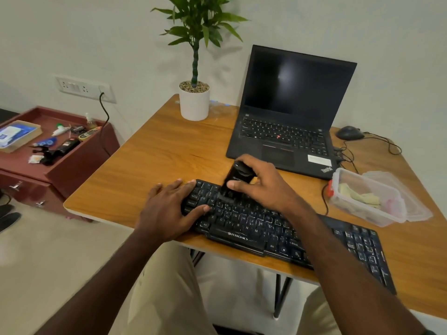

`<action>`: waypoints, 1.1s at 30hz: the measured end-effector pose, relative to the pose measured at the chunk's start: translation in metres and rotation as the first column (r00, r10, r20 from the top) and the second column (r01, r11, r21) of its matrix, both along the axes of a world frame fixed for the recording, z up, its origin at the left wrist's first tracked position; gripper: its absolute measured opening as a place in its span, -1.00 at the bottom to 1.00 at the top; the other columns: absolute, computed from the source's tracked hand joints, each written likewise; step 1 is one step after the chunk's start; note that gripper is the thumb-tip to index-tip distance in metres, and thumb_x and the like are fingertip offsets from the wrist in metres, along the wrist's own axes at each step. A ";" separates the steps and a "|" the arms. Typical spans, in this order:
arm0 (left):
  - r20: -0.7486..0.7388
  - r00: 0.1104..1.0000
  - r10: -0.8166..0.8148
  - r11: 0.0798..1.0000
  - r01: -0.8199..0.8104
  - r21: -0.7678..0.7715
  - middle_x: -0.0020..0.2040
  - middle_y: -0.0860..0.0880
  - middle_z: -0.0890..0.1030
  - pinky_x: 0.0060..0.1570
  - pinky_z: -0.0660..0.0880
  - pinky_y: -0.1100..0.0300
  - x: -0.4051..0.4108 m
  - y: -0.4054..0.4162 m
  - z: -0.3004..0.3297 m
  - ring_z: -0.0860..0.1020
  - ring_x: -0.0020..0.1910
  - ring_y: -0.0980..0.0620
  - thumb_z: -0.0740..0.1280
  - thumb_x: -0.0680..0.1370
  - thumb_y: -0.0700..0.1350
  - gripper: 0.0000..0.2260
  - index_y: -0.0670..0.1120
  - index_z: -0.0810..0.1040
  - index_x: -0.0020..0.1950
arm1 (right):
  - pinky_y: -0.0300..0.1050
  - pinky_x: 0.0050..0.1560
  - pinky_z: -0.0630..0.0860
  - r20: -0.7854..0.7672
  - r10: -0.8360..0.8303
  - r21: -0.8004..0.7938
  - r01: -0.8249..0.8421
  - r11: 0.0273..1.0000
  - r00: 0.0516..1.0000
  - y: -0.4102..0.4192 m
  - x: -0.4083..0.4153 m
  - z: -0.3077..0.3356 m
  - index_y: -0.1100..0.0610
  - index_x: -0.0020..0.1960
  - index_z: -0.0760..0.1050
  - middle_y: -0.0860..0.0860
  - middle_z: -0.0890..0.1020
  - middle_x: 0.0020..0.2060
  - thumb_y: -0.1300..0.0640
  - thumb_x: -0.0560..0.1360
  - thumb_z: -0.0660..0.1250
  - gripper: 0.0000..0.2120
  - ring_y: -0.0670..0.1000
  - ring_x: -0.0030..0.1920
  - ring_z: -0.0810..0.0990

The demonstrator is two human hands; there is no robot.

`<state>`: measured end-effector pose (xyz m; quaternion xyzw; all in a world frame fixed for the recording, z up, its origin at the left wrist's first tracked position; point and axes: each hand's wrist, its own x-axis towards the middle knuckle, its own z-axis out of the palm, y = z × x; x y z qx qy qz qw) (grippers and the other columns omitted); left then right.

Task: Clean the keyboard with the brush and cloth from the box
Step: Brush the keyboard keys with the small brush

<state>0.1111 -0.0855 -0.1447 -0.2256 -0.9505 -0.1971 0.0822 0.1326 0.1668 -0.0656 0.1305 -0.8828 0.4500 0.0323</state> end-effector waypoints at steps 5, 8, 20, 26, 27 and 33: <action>0.006 1.000 -0.003 1.000 0.003 -0.008 0.44 -0.06 0.48 0.50 0.13 -0.13 -0.001 -0.001 0.000 0.30 0.51 0.02 -0.11 0.44 0.55 -0.12 0.00 0.34 0.53 | -0.14 -0.09 0.56 0.112 0.044 0.113 -0.057 0.992 0.993 0.051 0.017 0.005 0.12 0.08 0.53 0.04 0.64 -0.10 0.13 0.51 0.49 -0.80 -0.02 -0.07 0.63; -0.002 1.000 0.003 1.000 -0.003 -0.007 0.43 -0.07 0.49 0.49 0.15 -0.13 -0.001 -0.001 -0.001 0.31 0.50 0.02 -0.10 0.45 0.55 -0.12 -0.01 0.36 0.53 | -0.08 -0.07 0.52 0.176 0.016 0.149 -0.042 0.988 0.984 0.080 0.021 0.012 0.06 0.05 0.54 -0.02 0.65 -0.12 0.14 0.49 0.52 -0.80 -0.03 -0.07 0.63; -0.015 1.000 -0.004 1.000 0.004 -0.020 0.41 -0.08 0.52 0.47 0.19 -0.15 -0.002 -0.001 -0.002 0.34 0.49 0.01 -0.06 0.48 0.52 -0.17 -0.01 0.37 0.52 | -0.27 -0.14 0.53 0.035 0.020 0.081 -0.022 0.996 0.999 0.053 0.027 -0.001 0.08 0.08 0.50 -0.04 0.63 -0.11 0.12 0.52 0.48 -0.79 -0.13 -0.10 0.61; -0.019 1.000 -0.001 1.000 0.001 -0.011 0.41 -0.10 0.52 0.46 0.20 -0.16 -0.001 0.001 0.000 0.35 0.48 -0.01 0.00 0.48 0.47 -0.21 -0.03 0.39 0.50 | 0.02 -0.09 0.57 0.113 -0.050 0.211 0.025 0.977 0.992 0.094 0.039 0.018 0.03 -0.01 0.54 -0.05 0.63 -0.18 0.17 0.46 0.52 -0.80 -0.05 -0.13 0.61; -0.019 1.000 0.000 1.000 -0.001 -0.010 0.41 -0.10 0.51 0.46 0.20 -0.16 -0.001 0.001 0.000 0.36 0.48 -0.01 0.01 0.49 0.47 -0.21 -0.03 0.39 0.50 | -0.07 -0.10 0.54 0.072 -0.063 0.186 0.048 0.981 0.995 0.092 0.039 0.018 0.05 -0.01 0.54 -0.06 0.63 -0.18 0.17 0.47 0.52 -0.81 -0.07 -0.14 0.61; -0.022 1.000 -0.009 1.000 0.008 -0.012 0.40 -0.11 0.51 0.45 0.21 -0.17 -0.001 0.001 0.000 0.37 0.47 -0.02 0.03 0.50 0.45 -0.24 -0.04 0.40 0.50 | -0.28 -0.23 0.52 -0.028 -0.067 0.094 0.069 0.993 0.997 0.046 0.032 -0.001 0.03 0.12 0.46 -0.07 0.62 -0.08 0.02 0.54 0.46 -0.75 -0.11 -0.07 0.63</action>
